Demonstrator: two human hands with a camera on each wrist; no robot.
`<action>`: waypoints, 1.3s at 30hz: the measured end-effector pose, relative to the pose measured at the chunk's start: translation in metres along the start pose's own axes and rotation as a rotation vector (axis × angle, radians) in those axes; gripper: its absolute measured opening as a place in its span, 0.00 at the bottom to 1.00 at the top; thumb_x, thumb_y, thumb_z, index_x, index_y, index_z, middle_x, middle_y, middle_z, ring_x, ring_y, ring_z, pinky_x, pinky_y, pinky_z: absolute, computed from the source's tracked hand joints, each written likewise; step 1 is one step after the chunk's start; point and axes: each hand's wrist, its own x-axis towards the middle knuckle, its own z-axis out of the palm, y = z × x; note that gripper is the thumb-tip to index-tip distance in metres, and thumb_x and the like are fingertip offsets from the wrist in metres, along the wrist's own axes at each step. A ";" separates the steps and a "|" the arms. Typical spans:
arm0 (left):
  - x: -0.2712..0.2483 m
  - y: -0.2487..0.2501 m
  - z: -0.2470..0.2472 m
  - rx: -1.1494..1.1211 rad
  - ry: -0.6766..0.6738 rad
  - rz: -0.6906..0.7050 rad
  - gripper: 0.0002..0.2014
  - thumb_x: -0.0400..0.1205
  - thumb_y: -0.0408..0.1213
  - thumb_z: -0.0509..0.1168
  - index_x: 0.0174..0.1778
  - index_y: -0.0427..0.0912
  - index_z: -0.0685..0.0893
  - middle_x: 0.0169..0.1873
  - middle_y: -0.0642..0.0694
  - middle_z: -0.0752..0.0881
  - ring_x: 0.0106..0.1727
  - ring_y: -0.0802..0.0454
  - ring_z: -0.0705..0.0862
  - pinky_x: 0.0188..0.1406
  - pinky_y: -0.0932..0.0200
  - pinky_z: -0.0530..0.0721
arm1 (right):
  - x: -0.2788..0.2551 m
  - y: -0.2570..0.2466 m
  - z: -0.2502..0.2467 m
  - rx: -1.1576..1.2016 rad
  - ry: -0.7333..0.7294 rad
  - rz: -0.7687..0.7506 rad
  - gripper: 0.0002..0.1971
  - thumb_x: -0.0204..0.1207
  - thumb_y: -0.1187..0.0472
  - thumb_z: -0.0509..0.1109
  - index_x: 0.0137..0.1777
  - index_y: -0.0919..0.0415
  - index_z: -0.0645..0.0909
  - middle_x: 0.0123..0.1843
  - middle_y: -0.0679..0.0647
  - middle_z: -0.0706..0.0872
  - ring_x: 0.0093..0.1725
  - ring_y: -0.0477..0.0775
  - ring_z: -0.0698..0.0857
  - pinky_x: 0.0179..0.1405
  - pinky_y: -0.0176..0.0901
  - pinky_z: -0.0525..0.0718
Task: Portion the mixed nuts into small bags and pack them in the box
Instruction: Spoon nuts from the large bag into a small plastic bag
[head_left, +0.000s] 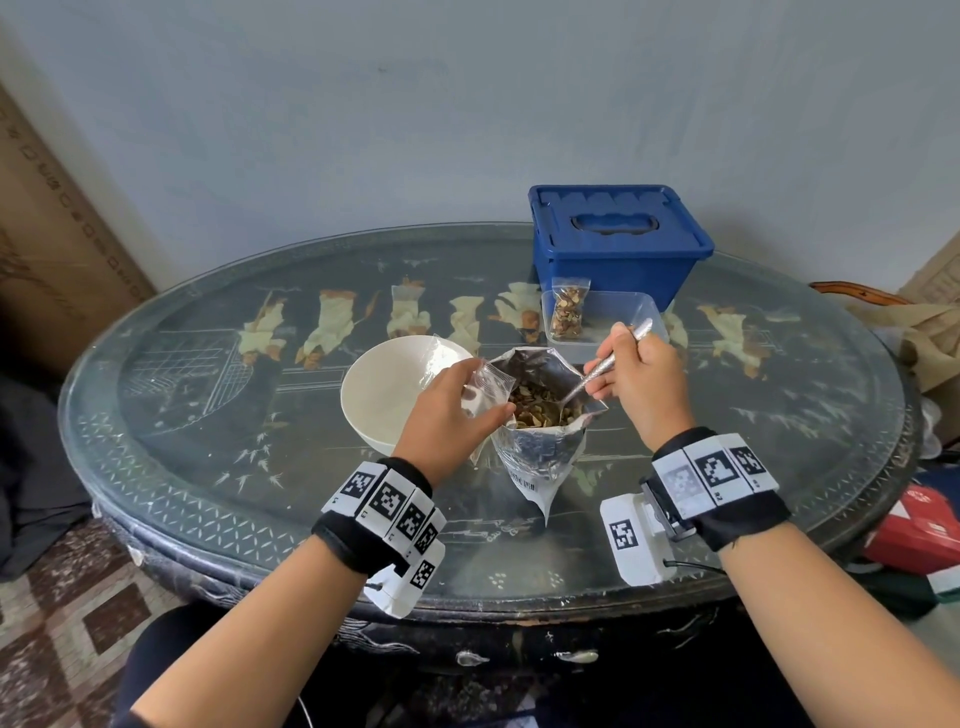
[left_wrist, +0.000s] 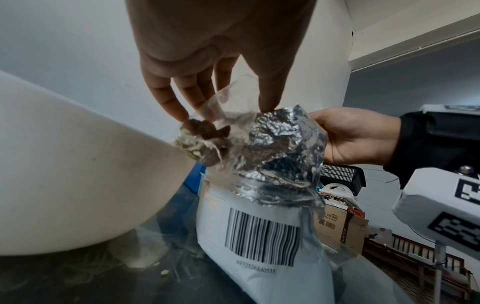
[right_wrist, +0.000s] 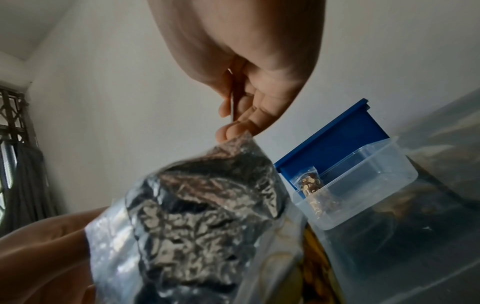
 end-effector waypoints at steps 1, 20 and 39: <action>0.000 0.000 0.000 0.003 -0.002 0.001 0.30 0.76 0.46 0.71 0.72 0.43 0.71 0.64 0.47 0.79 0.53 0.60 0.75 0.51 0.70 0.71 | 0.001 0.000 -0.001 -0.010 -0.007 -0.003 0.19 0.86 0.56 0.53 0.35 0.59 0.76 0.32 0.55 0.86 0.22 0.43 0.82 0.26 0.35 0.83; -0.001 -0.003 0.001 0.016 0.018 0.025 0.29 0.76 0.46 0.71 0.72 0.43 0.71 0.63 0.47 0.79 0.52 0.60 0.75 0.52 0.69 0.71 | 0.005 0.000 -0.003 0.031 -0.001 0.072 0.19 0.86 0.57 0.54 0.35 0.59 0.76 0.33 0.57 0.86 0.20 0.43 0.82 0.24 0.34 0.84; 0.013 0.001 -0.017 -0.256 0.015 0.019 0.18 0.75 0.45 0.71 0.58 0.52 0.75 0.43 0.51 0.83 0.42 0.60 0.80 0.43 0.77 0.76 | 0.004 -0.002 -0.008 0.363 0.154 0.280 0.18 0.86 0.59 0.53 0.36 0.63 0.74 0.32 0.60 0.83 0.18 0.44 0.82 0.19 0.32 0.81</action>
